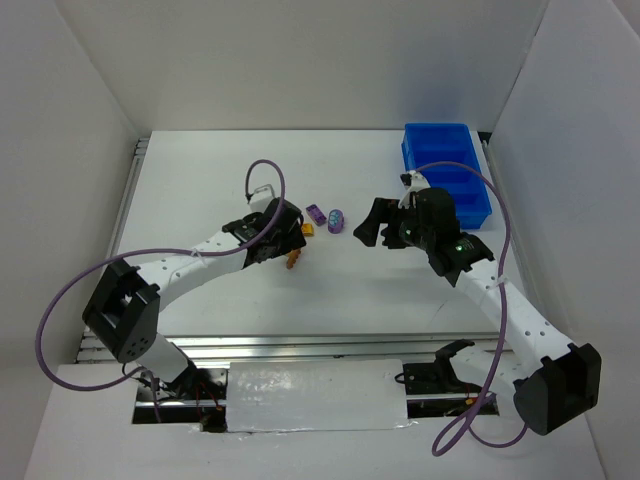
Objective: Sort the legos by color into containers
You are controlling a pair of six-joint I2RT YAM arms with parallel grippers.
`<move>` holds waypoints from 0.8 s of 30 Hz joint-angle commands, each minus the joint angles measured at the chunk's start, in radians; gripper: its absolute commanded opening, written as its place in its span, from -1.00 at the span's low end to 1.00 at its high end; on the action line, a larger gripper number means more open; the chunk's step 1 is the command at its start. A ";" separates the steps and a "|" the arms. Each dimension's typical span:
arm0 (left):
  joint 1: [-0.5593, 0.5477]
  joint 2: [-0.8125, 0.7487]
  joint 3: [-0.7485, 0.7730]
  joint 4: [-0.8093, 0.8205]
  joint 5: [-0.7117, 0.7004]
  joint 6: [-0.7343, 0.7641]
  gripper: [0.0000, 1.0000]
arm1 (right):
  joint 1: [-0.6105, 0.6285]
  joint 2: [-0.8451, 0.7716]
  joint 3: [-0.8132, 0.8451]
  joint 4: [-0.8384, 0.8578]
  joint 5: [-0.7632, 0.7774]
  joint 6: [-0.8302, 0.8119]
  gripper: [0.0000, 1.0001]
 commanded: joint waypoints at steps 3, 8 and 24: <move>0.000 0.043 0.012 0.171 0.162 0.454 0.55 | 0.012 -0.010 0.011 0.018 0.011 -0.023 0.78; 0.000 0.098 0.050 0.120 0.187 0.490 0.41 | 0.010 -0.033 0.011 0.006 0.043 -0.025 0.78; 0.000 0.213 0.004 0.195 0.204 0.496 0.02 | 0.015 -0.033 0.004 0.015 0.039 -0.028 0.78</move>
